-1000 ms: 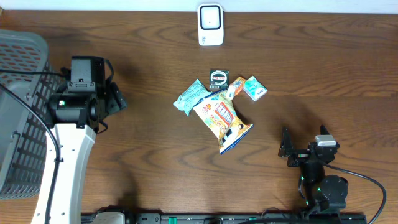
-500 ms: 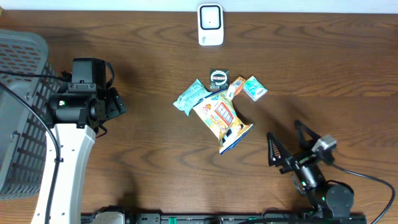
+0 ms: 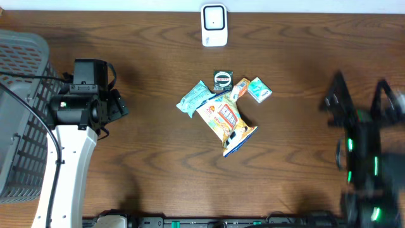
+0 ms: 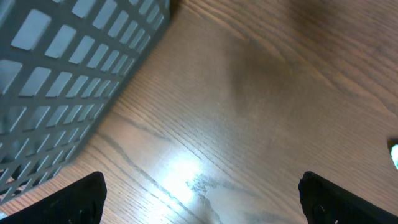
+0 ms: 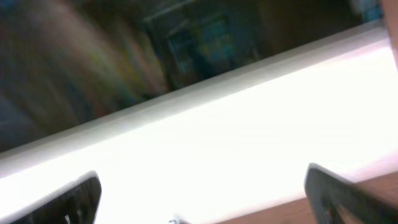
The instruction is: Scan the item barcode
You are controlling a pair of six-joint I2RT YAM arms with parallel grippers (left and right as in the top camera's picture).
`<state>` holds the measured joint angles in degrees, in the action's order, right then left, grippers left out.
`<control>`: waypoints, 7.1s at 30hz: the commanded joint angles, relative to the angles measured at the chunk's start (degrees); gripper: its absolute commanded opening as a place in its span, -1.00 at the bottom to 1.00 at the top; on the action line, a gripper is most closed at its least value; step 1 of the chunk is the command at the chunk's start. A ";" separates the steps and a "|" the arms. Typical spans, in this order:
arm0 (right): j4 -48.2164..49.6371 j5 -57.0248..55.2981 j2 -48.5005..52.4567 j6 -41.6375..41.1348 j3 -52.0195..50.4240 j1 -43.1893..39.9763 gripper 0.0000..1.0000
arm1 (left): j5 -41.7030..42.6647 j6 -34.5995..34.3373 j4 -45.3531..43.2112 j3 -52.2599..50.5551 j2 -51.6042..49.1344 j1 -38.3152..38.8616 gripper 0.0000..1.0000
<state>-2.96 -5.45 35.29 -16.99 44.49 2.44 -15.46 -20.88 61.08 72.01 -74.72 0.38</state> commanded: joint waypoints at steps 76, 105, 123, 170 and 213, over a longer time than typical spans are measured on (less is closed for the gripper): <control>-46.73 7.32 77.46 5.25 39.39 9.09 0.44 | -1.11 0.48 0.28 0.11 -0.22 -0.22 0.95; -33.59 -11.80 78.34 1.66 27.21 17.92 0.06 | -1.11 0.50 0.28 0.11 -0.22 -0.22 0.96; -35.12 -10.75 78.64 8.26 31.56 17.92 -0.03 | -1.11 0.50 0.28 0.11 -0.22 -0.22 0.95; -34.91 51.74 78.18 8.98 23.78 -9.31 -0.27 | -1.11 0.50 0.28 0.11 -0.20 -0.22 0.96; -59.49 21.88 78.20 11.28 43.47 3.23 0.92 | -1.14 0.50 0.28 0.11 -0.22 -0.22 0.96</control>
<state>-62.43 18.98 113.93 -5.32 89.21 5.54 -15.42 -20.88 61.19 71.99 -74.89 0.38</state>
